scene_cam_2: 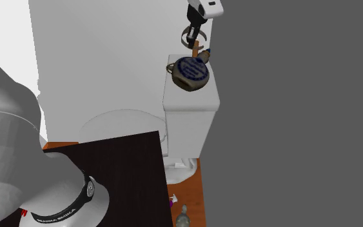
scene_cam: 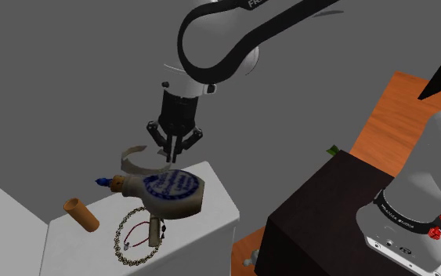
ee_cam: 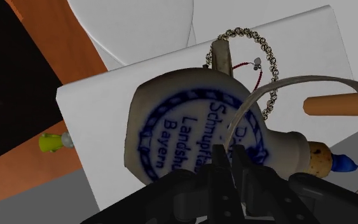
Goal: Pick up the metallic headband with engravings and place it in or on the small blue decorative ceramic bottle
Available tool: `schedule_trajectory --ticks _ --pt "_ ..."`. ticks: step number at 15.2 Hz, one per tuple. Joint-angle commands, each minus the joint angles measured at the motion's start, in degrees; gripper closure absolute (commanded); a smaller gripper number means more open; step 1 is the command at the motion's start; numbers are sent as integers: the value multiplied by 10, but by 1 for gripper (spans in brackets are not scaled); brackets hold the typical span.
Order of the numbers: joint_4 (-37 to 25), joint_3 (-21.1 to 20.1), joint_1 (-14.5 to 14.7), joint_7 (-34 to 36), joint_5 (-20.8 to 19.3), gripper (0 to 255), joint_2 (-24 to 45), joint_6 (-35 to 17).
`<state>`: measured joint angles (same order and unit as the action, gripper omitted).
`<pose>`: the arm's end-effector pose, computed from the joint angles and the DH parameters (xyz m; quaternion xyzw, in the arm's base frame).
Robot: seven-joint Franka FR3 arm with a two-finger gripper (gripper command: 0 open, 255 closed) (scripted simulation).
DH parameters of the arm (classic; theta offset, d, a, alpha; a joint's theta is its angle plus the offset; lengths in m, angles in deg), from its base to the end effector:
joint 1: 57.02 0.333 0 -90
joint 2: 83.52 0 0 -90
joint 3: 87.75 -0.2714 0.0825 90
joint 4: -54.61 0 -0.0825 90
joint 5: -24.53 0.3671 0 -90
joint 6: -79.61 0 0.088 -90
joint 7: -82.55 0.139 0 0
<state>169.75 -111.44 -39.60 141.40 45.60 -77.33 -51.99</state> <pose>0.4282 0.3922 0.3610 -0.9465 0.2601 0.0711 0.1775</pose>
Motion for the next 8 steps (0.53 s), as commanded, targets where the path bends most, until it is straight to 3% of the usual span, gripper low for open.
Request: schedule_trajectory --ticks 1,8 --pt "9 0 1 -5 2 255 6 -14" --pt "20 -1 2 -11 3 255 17 -35"
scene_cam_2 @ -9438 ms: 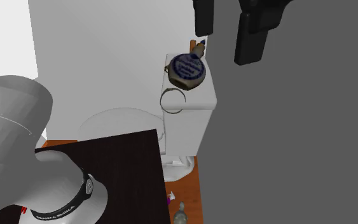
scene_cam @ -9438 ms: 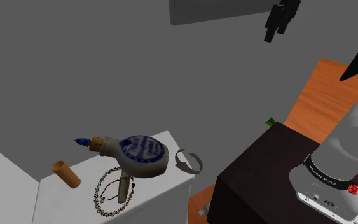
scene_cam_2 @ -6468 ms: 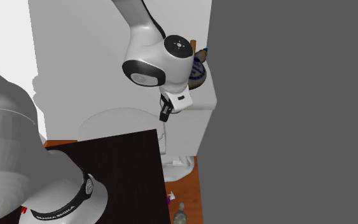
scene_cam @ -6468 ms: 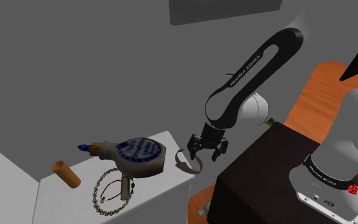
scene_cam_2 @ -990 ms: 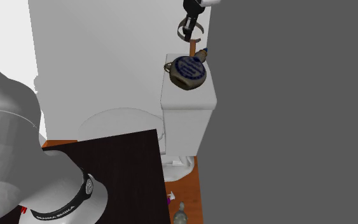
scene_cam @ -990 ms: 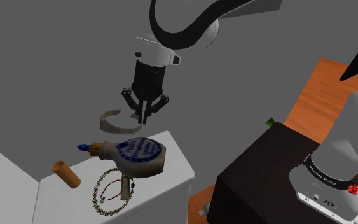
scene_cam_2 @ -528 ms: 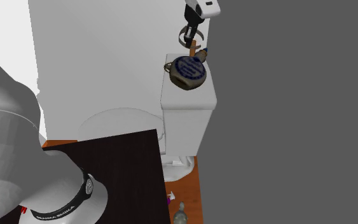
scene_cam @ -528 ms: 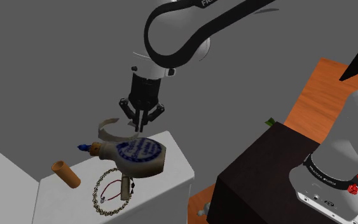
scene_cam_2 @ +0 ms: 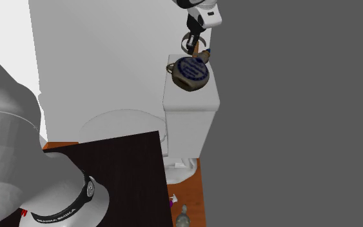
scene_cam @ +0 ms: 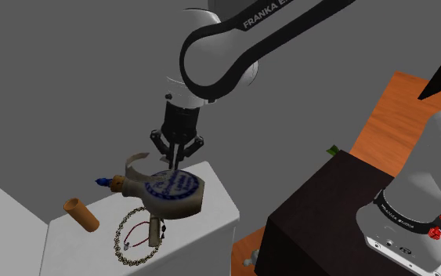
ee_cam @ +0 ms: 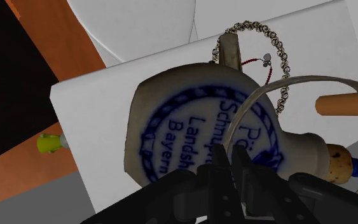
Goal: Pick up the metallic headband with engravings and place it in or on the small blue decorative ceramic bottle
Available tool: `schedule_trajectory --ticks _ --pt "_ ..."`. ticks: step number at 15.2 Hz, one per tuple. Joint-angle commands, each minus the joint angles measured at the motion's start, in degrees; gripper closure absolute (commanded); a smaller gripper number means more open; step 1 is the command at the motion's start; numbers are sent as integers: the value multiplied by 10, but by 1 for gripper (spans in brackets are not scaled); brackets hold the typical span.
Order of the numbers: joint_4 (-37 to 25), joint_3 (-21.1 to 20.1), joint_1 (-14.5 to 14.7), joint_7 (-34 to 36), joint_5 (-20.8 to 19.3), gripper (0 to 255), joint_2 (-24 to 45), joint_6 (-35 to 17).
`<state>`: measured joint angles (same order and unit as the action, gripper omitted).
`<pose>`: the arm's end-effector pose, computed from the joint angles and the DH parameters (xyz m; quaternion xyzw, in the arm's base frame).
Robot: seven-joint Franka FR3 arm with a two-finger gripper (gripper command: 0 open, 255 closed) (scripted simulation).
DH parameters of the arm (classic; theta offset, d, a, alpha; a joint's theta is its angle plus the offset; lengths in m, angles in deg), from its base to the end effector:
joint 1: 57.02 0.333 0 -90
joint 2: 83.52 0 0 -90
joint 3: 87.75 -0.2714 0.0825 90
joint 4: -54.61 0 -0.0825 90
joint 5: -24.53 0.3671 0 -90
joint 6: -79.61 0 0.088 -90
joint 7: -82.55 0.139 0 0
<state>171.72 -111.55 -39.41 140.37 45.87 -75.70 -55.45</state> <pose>0.4273 0.3914 0.3361 -0.9464 0.2601 0.0710 0.1777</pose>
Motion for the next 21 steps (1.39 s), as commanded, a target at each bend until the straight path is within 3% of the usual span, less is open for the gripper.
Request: schedule_trajectory --ticks 1,4,5,10,14,21 --pt "0 0 0 0 0 255 0 -1" --pt "0 0 0 0 0 255 0 0" --pt "0 0 0 0 0 0 0 0" --pt "0 0 0 0 0 0 0 -1" --pt "-15 8 -16 -7 10 0 -47 66" --pt "-15 9 -16 -7 10 0 -47 66"
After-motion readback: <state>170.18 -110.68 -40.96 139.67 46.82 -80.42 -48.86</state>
